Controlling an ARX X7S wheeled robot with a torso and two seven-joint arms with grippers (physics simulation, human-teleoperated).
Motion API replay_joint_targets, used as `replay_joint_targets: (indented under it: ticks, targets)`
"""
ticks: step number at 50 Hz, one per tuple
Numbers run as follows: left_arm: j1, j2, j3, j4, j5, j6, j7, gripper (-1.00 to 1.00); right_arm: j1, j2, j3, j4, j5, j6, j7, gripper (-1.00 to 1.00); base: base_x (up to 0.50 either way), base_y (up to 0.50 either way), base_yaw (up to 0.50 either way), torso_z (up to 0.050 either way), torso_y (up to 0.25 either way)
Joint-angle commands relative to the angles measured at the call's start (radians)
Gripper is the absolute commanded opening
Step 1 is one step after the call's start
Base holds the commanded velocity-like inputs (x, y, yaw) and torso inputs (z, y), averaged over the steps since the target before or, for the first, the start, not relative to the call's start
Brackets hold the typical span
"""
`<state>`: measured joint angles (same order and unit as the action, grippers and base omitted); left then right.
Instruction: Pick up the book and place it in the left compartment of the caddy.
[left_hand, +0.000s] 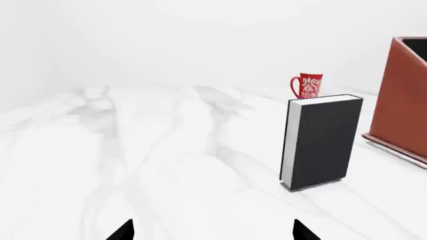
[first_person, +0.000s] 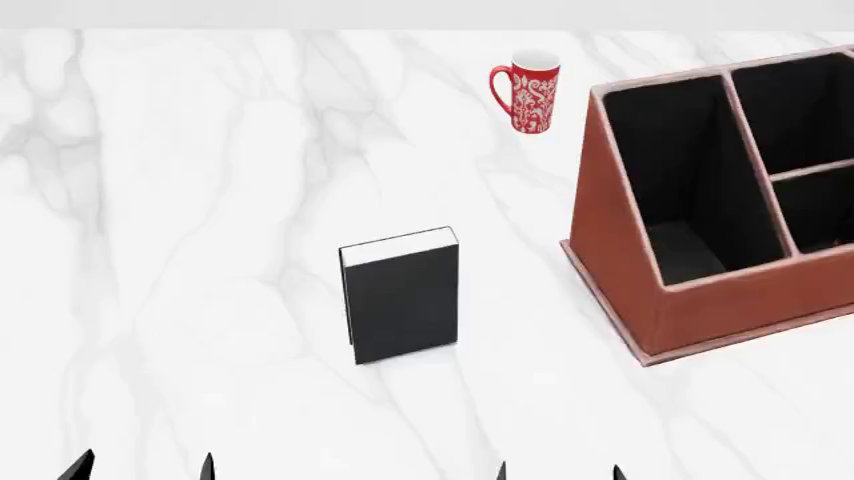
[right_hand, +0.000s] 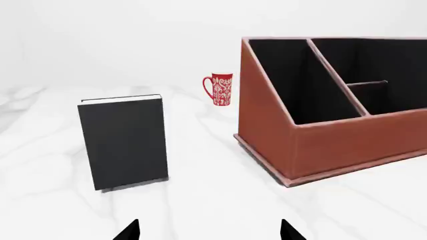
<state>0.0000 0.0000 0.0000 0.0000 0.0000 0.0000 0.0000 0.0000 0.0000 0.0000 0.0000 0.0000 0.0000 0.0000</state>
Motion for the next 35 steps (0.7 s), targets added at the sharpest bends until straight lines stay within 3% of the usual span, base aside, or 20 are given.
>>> replay_joint_targets:
  ticks: [1,14,28,35]
  targets:
    - [-0.005,-0.016,0.019,-0.017,-0.016,0.013,-0.018,1.0,0.006,0.013,-0.017,0.018,0.013,-0.012,0.017,1.0,0.0,0.0,0.0,0.0,0.0]
    - [0.002,-0.057,0.064,0.068,-0.043,-0.068,-0.056,1.0,-0.009,0.057,-0.073,-0.098,0.03,0.089,0.058,1.0,0.0,0.0,0.0,0.0,0.0]
    - [0.004,-0.097,0.075,0.439,-0.083,-0.466,-0.089,1.0,-0.028,0.1,-0.048,-0.47,0.106,0.383,0.09,1.0,0.0,0.0,0.0,0.0,0.0]
    - [-0.017,-0.124,0.066,0.565,-0.093,-0.596,-0.107,1.0,-0.01,0.112,-0.019,-0.62,0.131,0.519,0.13,1.0,0.0,0.0,0.0,0.0,0.0]
